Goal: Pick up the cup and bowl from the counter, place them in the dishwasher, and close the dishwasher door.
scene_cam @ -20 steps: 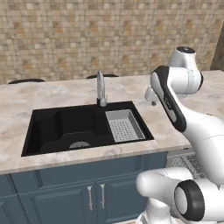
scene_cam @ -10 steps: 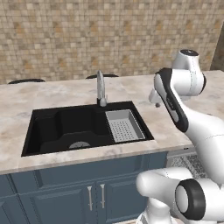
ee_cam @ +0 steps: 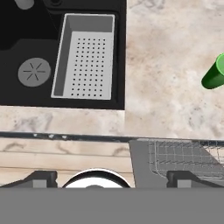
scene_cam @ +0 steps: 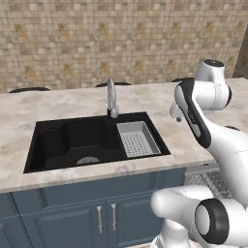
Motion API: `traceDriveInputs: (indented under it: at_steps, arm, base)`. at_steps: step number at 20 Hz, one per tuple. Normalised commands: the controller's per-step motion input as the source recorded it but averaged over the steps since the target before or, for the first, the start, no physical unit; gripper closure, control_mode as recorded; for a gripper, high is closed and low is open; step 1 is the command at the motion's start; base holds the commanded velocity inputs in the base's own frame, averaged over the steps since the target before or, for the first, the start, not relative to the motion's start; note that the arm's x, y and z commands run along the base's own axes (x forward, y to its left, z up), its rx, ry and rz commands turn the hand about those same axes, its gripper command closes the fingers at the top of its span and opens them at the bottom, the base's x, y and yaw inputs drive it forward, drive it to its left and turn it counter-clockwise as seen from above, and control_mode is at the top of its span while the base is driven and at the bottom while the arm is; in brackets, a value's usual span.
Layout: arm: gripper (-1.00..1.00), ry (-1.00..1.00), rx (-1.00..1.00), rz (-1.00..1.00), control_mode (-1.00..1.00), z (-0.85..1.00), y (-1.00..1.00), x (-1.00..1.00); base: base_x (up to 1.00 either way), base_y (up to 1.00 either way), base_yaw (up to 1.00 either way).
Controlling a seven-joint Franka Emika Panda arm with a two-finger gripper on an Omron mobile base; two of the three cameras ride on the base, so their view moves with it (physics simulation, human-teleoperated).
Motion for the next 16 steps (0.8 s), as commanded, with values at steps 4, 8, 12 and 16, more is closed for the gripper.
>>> traceDriveInputs:
  at_steps: [4, 8, 12, 16]
  arm:
    - [-1.00, 0.00, 0.00, 0.00, -1.00, -0.08, -0.24, 0.03]
    - [-1.00, 0.00, 0.00, 0.00, -1.00, -0.09, -0.24, 0.04]
    - [-1.00, 0.00, 0.00, 0.00, -1.00, -0.08, -0.26, 0.19]
    - [-1.00, 0.00, 0.00, 0.00, -1.00, -0.04, -0.30, 0.20]
  base:
    - [0.00, 0.00, 0.00]
    - [0.00, 0.00, 0.00]
    - [0.00, 0.00, 0.00]
    - [0.00, 0.00, 0.00]
